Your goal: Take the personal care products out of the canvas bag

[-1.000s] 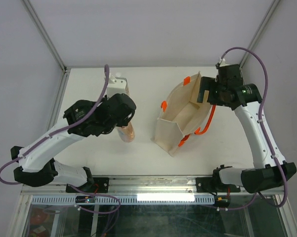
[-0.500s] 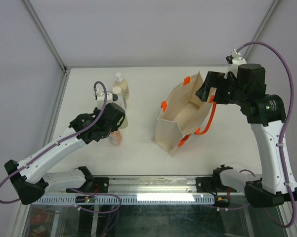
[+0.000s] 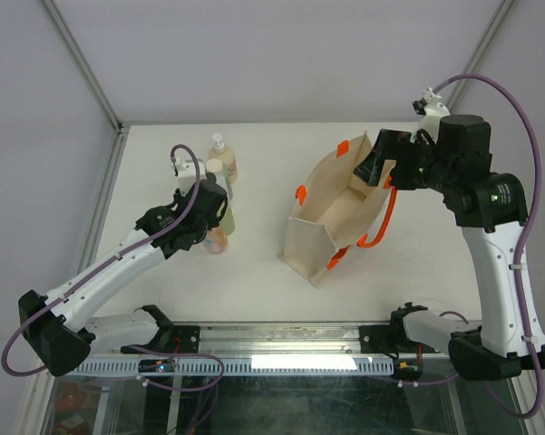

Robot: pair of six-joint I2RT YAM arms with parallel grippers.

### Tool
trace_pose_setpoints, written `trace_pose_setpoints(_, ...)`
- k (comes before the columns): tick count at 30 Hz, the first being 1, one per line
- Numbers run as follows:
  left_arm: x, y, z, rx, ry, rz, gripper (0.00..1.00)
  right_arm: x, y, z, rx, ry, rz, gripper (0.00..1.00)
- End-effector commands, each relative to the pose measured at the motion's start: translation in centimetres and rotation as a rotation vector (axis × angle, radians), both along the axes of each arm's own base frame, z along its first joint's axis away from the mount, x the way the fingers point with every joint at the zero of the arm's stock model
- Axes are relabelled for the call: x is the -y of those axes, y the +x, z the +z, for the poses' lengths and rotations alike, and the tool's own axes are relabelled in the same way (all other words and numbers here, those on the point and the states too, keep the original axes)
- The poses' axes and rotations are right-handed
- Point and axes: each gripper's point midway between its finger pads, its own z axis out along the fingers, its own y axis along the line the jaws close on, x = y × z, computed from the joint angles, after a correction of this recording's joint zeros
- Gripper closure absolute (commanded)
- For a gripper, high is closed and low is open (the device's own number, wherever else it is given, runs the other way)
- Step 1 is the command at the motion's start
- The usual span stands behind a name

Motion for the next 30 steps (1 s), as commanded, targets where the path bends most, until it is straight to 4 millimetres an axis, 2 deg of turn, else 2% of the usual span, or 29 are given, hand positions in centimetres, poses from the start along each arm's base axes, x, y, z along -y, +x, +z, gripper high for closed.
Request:
trace_pose_setpoints(1,0.8,2.7,3.4,0.169,-0.103,0.036,1.0,-1.1,0.0,3.0,0.09,0.049,0.056,0.01)
trace_pose_setpoints(2,0.8,2.7,3.1,0.166,-0.104,0.038,1.0,-1.2,0.1,3.0,0.091,0.051,0.058,0.01)
trace_pose_setpoints(3,0.8,2.6,2.7,0.16,-0.103,0.039,0.96,-1.2,0.1,3.0,0.091,0.052,0.059,0.01)
trace_pose_setpoints(4,0.8,2.5,2.2,0.15,-0.105,0.038,0.87,-1.3,0.1,3.0,0.092,0.053,0.062,0.01)
trace_pose_setpoints(5,0.8,2.5,2.1,0.145,-0.109,0.038,0.76,-1.3,0.1,3.0,0.092,0.055,0.063,0.01)
trace_pose_setpoints(9,1.0,2.1,2.2,0.135,-0.13,0.025,0.2,-1.4,0.1,3.2,0.094,0.059,0.07,0.01)
trace_pose_setpoints(10,1.0,1.9,2.5,0.133,-0.14,0.021,0.08,-1.4,0.1,3.2,0.093,0.059,0.071,0.01)
trace_pose_setpoints(11,1.1,1.7,2.9,0.13,-0.149,0.013,0.02,-1.4,0.1,3.3,0.096,0.06,0.07,0.01)
trace_pose_setpoints(15,0.6,0.2,5.1,0.112,-0.181,-0.003,0.01,-1.4,0.1,3.6,0.103,0.065,0.068,0.01)
trace_pose_setpoints(18,-0.6,-0.8,8.4,0.136,-0.205,0.032,0.01,-1.5,0.1,3.9,0.113,0.07,0.067,0.01)
trace_pose_setpoints(21,-1.8,-1.3,13.0,0.206,-0.198,0.029,0.01,-1.7,0.3,4.3,0.126,0.082,0.07,0.01)
trace_pose_setpoints(25,-4.5,-1.0,20.8,0.379,-0.143,0.077,0.01,-1.9,0.6,4.8,0.153,0.095,0.08,0.0)
trace_pose_setpoints(28,-5.4,-0.6,25.8,0.478,-0.11,0.09,0.01,-1.9,0.6,5.1,0.185,0.102,0.08,0.01)
trace_pose_setpoints(30,-5.4,-0.1,28.3,0.527,-0.083,0.076,0.01,-1.9,0.7,5.4,0.205,0.106,0.079,0.01)
